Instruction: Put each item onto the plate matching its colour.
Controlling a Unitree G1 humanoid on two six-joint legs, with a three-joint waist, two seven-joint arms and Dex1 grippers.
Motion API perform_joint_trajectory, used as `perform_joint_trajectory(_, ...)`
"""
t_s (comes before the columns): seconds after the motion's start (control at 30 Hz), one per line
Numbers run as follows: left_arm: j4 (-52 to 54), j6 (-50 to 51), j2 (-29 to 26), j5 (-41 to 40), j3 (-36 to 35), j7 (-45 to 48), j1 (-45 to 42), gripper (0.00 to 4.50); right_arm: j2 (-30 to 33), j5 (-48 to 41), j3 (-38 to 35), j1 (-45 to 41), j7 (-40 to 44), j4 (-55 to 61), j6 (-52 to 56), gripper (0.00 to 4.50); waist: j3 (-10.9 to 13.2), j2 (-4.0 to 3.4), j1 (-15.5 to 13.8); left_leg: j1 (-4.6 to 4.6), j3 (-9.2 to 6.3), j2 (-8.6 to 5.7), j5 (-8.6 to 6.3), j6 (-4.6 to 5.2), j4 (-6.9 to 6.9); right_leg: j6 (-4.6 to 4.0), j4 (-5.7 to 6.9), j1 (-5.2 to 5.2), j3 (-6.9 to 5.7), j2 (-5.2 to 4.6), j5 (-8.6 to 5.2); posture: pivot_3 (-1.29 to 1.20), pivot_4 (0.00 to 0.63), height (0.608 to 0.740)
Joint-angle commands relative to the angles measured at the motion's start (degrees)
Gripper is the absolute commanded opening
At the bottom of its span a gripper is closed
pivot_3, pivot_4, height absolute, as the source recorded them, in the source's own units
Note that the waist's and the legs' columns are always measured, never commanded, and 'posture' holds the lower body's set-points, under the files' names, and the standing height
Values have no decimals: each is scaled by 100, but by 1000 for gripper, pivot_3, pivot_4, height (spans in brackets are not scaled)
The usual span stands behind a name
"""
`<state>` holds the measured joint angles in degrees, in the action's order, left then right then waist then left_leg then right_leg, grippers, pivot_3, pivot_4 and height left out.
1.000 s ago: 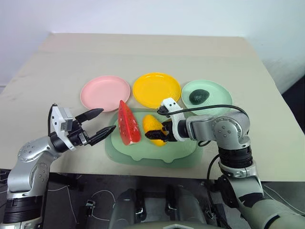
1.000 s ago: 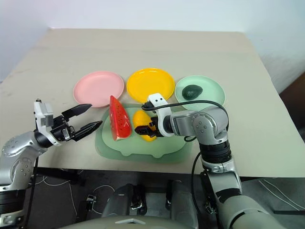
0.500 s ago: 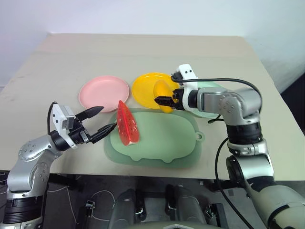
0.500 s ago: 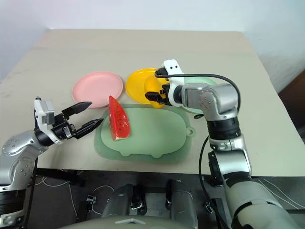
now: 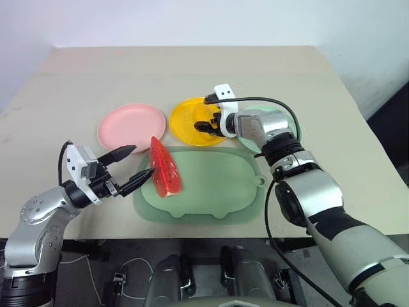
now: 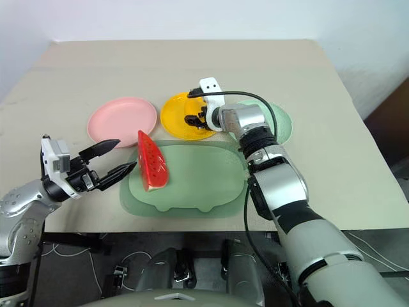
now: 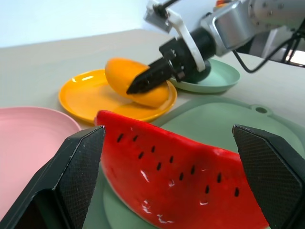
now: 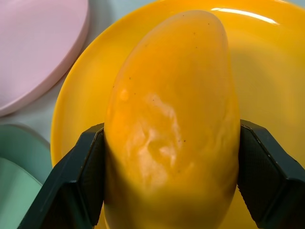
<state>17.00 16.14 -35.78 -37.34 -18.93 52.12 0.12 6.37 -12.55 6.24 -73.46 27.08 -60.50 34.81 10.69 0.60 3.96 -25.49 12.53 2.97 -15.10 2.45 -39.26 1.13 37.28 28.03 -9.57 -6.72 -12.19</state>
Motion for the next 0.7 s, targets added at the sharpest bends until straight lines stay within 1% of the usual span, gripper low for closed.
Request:
perform_joint_trajectory(0.03, 287, 12, -46, -128, -156, -67, 62, 4500, -160, 210, -151, -341, -48, -348, -541, 3321, 0, 0, 5, 1, 0, 0, 0, -1, 0, 0, 0, 0, 0, 0, 0, 0, 150, 696)
perform_joint_trajectory(0.07, 305, 17, -49, -136, -170, -80, 80, 4500, -190, 254, -176, -374, -40, -432, -616, 4046, 0, 0, 4, 1, 0, 0, 0, -1, 0, 0, 2, 0, 0, 0, 0, 0, 150, 696)
perform_joint_trajectory(0.1, 317, 19, -52, -139, -185, -89, 96, 4500, -206, 285, -203, -406, 7, -468, -684, 4316, 0, 0, 4, 1, -1, 0, 1, -2, 0, 0, 2, 0, 0, 0, 0, 0, 150, 696)
perform_joint_trajectory(0.13, 324, 22, -56, -142, -197, -96, 108, 4500, -213, 306, -240, -438, 59, -485, -717, 4453, 0, 0, 4, 1, -1, 0, 1, -2, 0, 0, 2, 0, 0, 0, 0, 0, 150, 696)
perform_joint_trajectory(0.27, 344, 30, -80, -163, -219, -121, 128, 4500, -104, 348, -305, -459, 287, -235, -632, 4453, 0, -1, 2, 0, -1, 0, 1, -2, 0, 0, 2, 2, 1, -2, 0, 0, 150, 696)
perform_joint_trajectory(0.37, 369, 52, -89, -187, -223, -146, 116, 4500, 61, 251, -343, -254, 608, 570, -324, 4453, 1, -2, 1, 0, -1, 0, 1, -3, 0, -1, 3, 3, 1, -3, 0, 0, 150, 696)
perform_joint_trajectory(0.4, 373, 57, -92, -192, -222, -150, 112, 4500, 116, 205, -339, -124, 699, 954, -175, 4453, 1, -2, 1, -1, -2, 0, 1, -3, 0, -1, 3, 4, 1, -4, 0, 0, 150, 696)
perform_joint_trajectory(0.47, 344, 62, -84, -180, -187, -170, 57, 4500, 311, -20, -321, 414, 929, 2345, 357, 4453, -1, 0, -16, -1, -5, 0, 1, -2, 0, 0, 4, 3, 1, -4, 0, 0, 150, 696)
perform_joint_trajectory(0.6, 330, 44, -8, -143, -72, -209, -2, 4500, 599, -516, -467, 1604, 969, 4757, 1262, 4453, -3, 3, -39, 3, -11, -1, 0, -3, -1, -1, 5, -2, 0, -6, 0, 0, 150, 696)
perform_joint_trajectory(0.7, 324, 38, 32, -140, -25, -218, -15, 4500, 780, -825, -616, 2360, 975, 5971, 1513, 4453, -3, 3, -54, 5, -12, -1, 1, -5, -1, -1, 6, -3, 0, -8, 0, 0, 150, 696)
